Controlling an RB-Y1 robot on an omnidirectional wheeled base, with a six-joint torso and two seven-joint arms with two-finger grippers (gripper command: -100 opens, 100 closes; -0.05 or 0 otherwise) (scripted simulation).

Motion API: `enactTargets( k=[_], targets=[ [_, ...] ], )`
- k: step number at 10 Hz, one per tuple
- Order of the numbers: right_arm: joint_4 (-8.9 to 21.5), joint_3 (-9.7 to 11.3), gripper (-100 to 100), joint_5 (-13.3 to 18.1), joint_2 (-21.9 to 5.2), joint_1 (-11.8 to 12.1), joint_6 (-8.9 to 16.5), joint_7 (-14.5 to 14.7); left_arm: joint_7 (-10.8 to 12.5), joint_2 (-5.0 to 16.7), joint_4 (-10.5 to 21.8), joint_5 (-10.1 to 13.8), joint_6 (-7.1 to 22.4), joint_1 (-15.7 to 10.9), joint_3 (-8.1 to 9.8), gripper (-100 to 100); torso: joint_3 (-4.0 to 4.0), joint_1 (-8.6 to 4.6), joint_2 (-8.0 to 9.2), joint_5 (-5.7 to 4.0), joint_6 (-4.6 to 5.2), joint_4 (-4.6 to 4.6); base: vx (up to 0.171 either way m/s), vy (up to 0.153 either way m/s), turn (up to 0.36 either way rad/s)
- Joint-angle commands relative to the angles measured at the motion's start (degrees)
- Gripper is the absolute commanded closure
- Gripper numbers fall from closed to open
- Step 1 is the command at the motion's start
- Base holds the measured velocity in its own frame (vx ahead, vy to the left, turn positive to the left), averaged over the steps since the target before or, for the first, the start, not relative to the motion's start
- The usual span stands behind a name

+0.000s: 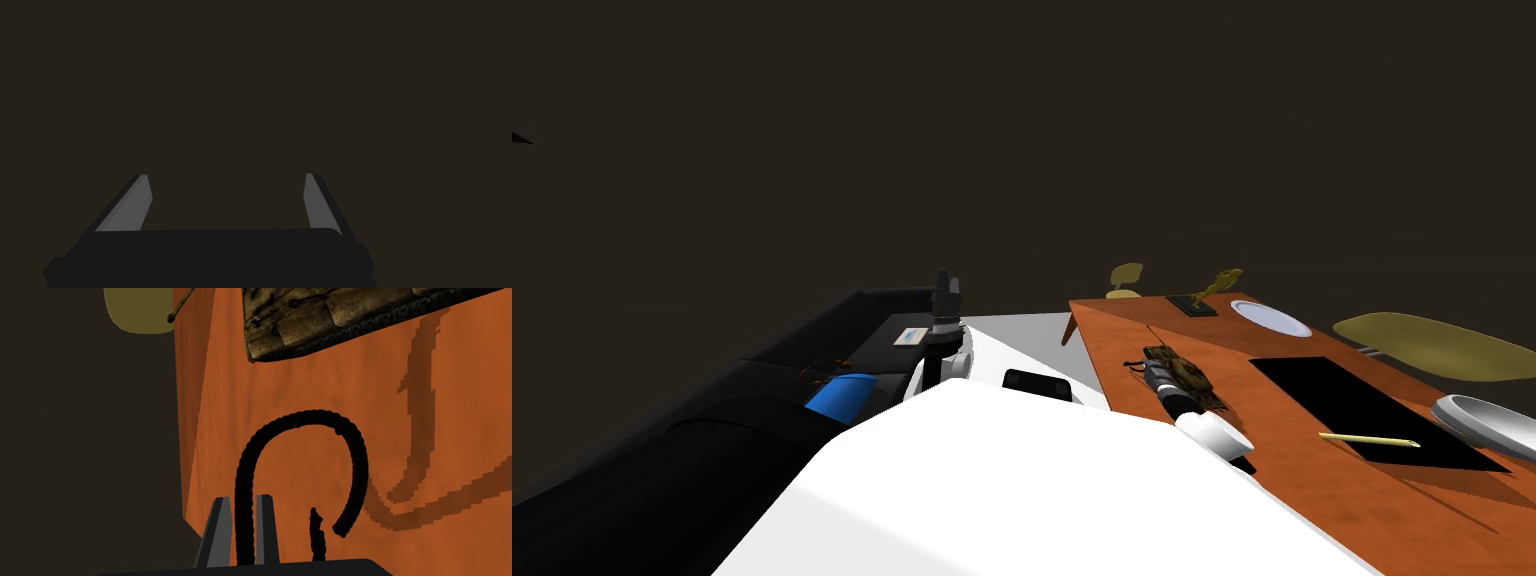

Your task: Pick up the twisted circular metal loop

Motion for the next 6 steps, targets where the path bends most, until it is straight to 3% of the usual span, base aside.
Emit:
enactTargets(
  k=[1,2,4,5,6],
  targets=[
    [0.6,-0.6,100,2.0,0.4,-0.5,0.2,-0.1,0.0,0.0,0.0,0.0,0.0,0.0,0.0,0,0.0,0.0,0.0,0.0,0.0,0.0,-0.047,-0.015,-0.003],
    [-1.0,-1.4,100,4.1,1.6,-2.0,-2.6,-3.2,0.0,0.0,0.0,0.0,0.0,0.0,0.0,0,-0.06,0.04,-0.11,0.01,0.02,-0.03,-0.096,-0.031,0.019],
    [-1.0,-1.4,100,6.7,1.6,-2.0,-2.6,-3.6,0.0,0.0,0.0,0.0,0.0,0.0,0.0,0,-0.01,0.01,-0.03,0.02,0.0,0.0,-0.062,-0.024,0.018],
    [-0.4,-1.7,100,5.8,1.6,-2.2,-2.0,-3.1,0.0,0.0,0.0,0.0,0.0,0.0,0.0,0,-0.07,0.07,-0.14,0.03,0.0,-0.03,-0.012,-0.003,-0.002],
    [-0.4,-1.7,0,6.0,1.6,-2.2,-2.2,-3.2,0.0,0.0,0.0,0.0,0.0,0.0,0.0,0,-0.13,0.11,-0.24,0.04,-0.01,-0.04,0.0,0.0,0.0]
  ],
)
